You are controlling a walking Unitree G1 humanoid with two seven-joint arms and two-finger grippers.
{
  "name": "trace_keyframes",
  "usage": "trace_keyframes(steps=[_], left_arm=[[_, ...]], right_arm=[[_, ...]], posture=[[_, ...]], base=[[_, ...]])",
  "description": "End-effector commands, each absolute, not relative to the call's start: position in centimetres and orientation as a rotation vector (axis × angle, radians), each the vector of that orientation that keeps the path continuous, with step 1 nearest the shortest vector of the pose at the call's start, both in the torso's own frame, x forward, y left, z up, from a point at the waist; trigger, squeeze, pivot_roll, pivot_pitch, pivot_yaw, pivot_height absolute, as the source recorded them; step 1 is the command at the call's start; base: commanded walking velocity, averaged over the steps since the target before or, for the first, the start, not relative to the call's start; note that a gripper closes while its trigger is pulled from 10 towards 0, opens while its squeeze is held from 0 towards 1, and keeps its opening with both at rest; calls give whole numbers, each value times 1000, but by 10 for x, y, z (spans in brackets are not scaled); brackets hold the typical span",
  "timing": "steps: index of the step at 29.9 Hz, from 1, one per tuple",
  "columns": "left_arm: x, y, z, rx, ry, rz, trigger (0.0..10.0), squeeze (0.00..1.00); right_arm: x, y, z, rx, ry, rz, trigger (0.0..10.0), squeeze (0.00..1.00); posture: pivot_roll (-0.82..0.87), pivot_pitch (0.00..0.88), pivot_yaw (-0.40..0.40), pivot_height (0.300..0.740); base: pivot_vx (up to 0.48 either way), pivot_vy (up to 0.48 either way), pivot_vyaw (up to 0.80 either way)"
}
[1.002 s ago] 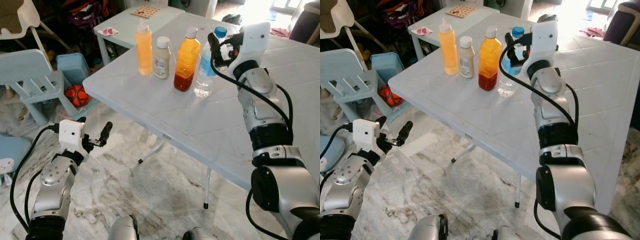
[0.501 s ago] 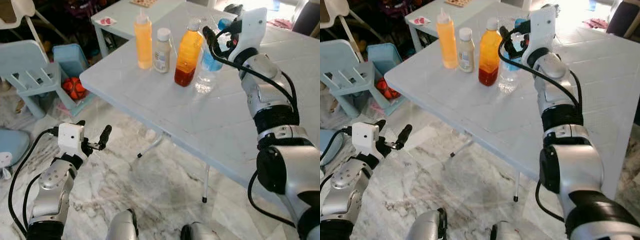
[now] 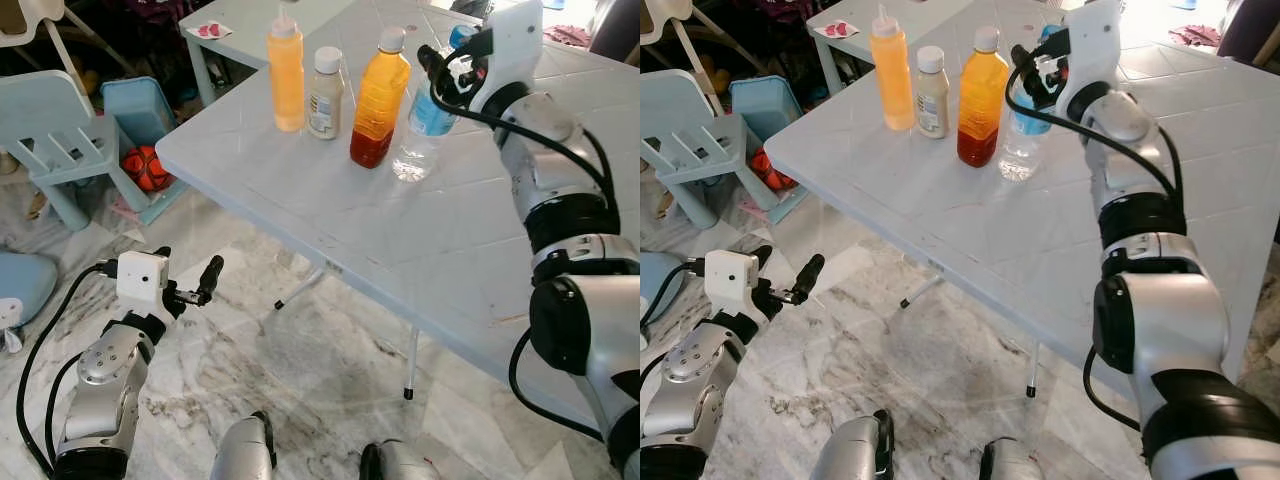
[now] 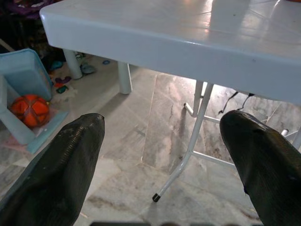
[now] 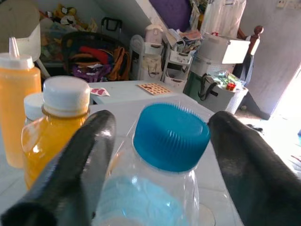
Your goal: Restocking fridge
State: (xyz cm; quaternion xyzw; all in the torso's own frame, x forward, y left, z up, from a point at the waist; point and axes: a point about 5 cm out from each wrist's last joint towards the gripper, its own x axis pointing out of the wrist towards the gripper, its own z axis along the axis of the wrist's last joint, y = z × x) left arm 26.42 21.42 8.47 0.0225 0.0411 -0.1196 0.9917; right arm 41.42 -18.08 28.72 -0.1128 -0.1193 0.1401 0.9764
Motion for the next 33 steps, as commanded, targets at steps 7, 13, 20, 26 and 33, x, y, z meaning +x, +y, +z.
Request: trace_keyframes(steps=[7,13,20,26,33], left_arm=[[266,211,86,47,83,-241,10000,0],[267,211,85,47,86,-237,10000,0],[268,211,85,46,87,-233,10000,0],[269,210,84,45,89,-234,10000,0],[270,210,85,49,88,-233,10000,0]], right_arm=[[414,-169,305,-229,-286,341,10000,0],[415,-167,305,-220,-272,355,9333,0],[416,-167,302,-204,-244,355,2157,0],[416,-166,298,-205,-233,361,549,0],[416,-166,299,-200,-232,365,0,0]], posture=[[100,157,34,740],[99,150,28,740],[96,147,26,740],[98,148,27,740],[98,146,30,740]], base=[[0,0,0],[0,0,0],[0,0,0],[0,0,0],[0,0,0]])
